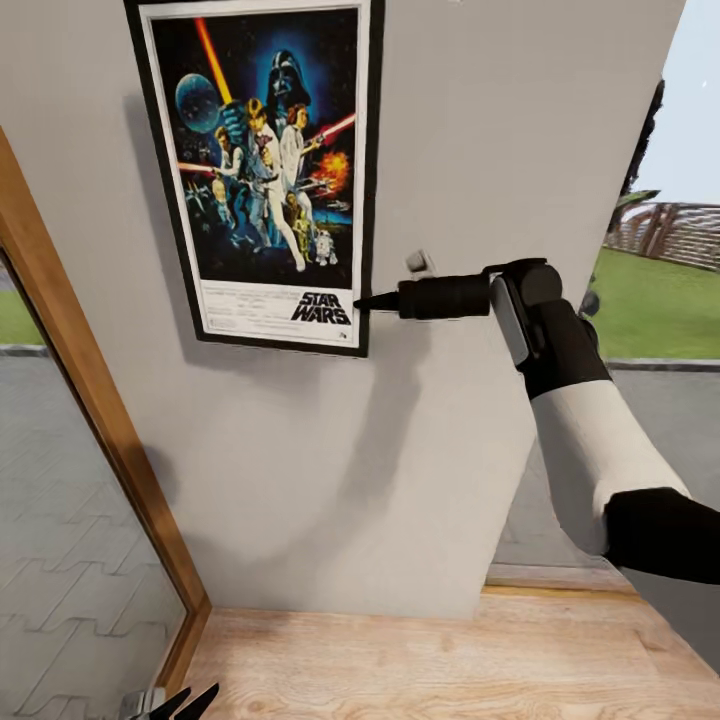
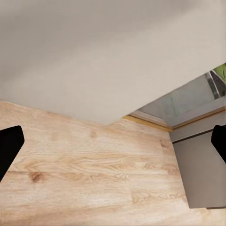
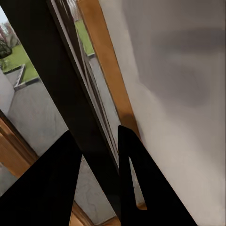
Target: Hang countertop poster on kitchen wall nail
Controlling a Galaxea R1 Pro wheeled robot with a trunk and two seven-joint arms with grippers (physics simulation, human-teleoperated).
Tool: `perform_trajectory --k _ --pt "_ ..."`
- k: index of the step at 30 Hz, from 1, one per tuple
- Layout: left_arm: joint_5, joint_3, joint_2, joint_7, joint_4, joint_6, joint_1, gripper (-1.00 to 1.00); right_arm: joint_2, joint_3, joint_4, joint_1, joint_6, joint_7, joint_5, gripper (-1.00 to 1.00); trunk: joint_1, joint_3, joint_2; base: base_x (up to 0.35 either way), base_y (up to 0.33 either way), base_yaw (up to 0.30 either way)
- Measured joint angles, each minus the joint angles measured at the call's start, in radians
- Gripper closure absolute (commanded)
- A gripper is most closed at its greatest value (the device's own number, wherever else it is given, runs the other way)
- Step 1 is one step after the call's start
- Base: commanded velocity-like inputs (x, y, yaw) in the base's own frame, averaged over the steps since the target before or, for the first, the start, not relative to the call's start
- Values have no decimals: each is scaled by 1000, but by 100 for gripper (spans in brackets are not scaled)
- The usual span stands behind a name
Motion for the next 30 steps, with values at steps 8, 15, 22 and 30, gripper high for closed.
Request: perform_trajectory --k 8,15,22,30 --pt "0 0 0 0 0 0 0 -100 5 1 31 -25 -1 -23 2 100 0 0 0 0 0 0" --pt "1 0 1 0 0 0 0 -100 11 -1 85 -36 -1 -35 0 100 0 0 0 0 0 0" --pt "0 0 1 0 0 1 0 -100 13 -4 86 -37 0 -34 -9 100 0 0 0 0 0 0" --pt "0 0 0 0 0 2 0 -100 12 -6 83 -37 2 -33 -11 100 0 0 0 0 0 0"
